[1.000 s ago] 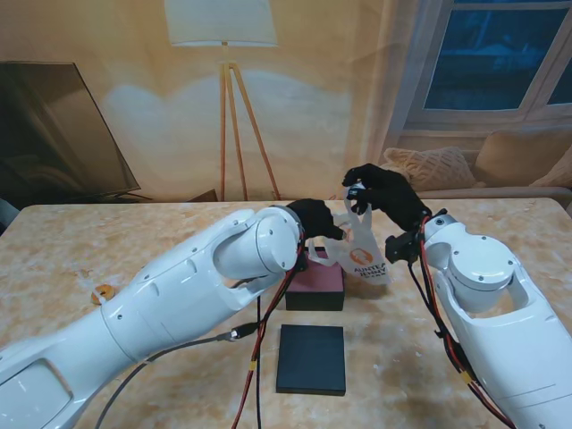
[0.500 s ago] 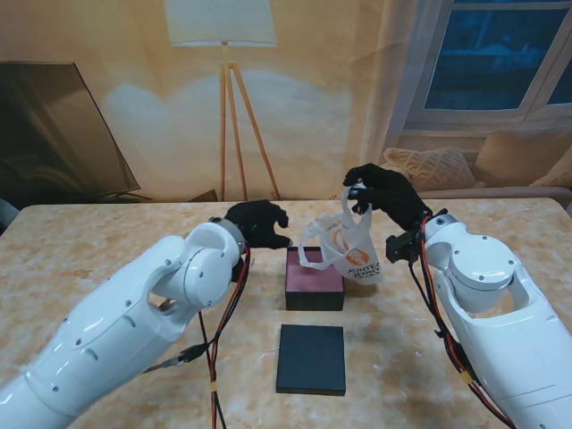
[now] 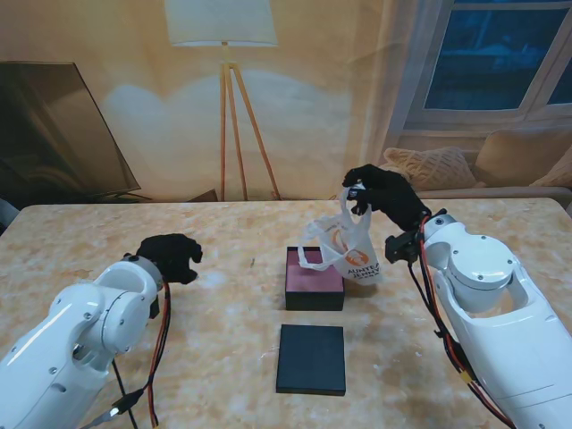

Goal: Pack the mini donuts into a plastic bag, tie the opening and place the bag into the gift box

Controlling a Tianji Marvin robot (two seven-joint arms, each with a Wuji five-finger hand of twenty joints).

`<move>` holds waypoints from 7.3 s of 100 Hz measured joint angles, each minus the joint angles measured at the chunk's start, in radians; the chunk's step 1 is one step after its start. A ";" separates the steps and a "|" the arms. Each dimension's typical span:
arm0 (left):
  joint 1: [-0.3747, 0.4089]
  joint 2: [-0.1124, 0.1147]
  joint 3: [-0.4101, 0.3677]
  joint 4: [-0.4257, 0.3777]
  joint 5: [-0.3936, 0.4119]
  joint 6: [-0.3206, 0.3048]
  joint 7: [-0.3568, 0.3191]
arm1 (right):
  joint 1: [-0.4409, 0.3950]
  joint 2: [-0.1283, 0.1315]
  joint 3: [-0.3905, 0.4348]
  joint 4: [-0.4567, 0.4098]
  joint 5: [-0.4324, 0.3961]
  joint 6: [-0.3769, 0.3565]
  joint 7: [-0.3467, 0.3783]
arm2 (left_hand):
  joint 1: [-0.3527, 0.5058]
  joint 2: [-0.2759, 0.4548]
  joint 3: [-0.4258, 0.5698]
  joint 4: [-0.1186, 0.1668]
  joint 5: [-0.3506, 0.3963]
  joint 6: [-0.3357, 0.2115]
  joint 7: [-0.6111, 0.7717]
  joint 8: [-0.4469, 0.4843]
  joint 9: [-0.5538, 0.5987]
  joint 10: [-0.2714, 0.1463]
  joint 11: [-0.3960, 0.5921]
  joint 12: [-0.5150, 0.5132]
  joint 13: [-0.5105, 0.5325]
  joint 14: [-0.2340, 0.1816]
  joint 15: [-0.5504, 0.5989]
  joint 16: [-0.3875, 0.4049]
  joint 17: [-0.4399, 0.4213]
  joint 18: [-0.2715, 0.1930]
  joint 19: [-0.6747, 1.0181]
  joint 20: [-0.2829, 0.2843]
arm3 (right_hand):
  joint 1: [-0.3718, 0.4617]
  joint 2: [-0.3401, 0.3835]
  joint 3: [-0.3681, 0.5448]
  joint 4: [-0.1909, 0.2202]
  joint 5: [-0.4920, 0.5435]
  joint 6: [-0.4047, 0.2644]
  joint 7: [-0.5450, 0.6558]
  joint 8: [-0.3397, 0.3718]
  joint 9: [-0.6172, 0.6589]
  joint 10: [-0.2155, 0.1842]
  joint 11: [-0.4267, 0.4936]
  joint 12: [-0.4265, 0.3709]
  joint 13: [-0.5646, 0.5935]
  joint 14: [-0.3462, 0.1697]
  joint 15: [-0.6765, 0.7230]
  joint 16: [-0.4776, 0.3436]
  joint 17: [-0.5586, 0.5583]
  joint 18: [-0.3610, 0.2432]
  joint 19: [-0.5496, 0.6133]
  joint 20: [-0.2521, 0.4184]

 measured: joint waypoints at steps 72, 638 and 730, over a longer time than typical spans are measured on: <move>0.199 0.001 -0.252 0.100 0.192 0.105 0.125 | 0.010 0.001 -0.006 0.012 -0.006 0.008 0.015 | 0.037 -0.025 -0.004 -0.018 -0.044 -0.100 0.076 0.006 0.012 -0.045 0.019 0.048 -0.024 -0.018 -0.003 0.008 -0.056 -0.014 -0.014 -0.009 | 0.000 0.000 0.000 0.000 0.000 0.000 0.000 0.000 0.000 0.000 0.000 0.000 0.000 0.000 0.000 0.000 0.000 0.037 0.013 0.011; 0.112 0.009 -0.245 0.475 -0.036 -0.138 0.455 | 0.016 0.001 -0.010 0.023 0.001 0.019 0.022 | 0.149 -0.076 -0.054 -0.068 0.047 -0.036 0.524 0.046 0.225 0.039 -0.288 -0.353 0.084 0.145 -0.520 -0.307 -0.071 0.149 -0.376 -0.229 | 0.000 0.000 0.001 0.000 0.000 0.000 0.000 0.000 0.000 0.000 0.000 0.012 0.000 0.000 0.002 0.000 0.014 0.035 0.026 0.011; -0.382 0.028 0.223 0.439 -0.505 -0.139 0.143 | 0.022 0.004 -0.011 0.030 -0.004 0.018 0.043 | 0.149 -0.076 -0.054 -0.066 0.047 -0.010 0.531 0.073 0.237 0.054 -0.276 -0.339 0.096 0.153 -0.498 -0.294 -0.053 0.161 -0.360 -0.205 | 0.000 0.000 0.001 0.000 0.000 0.000 0.000 0.000 0.000 0.000 0.000 0.012 0.000 0.000 0.002 0.000 0.017 0.035 0.026 0.012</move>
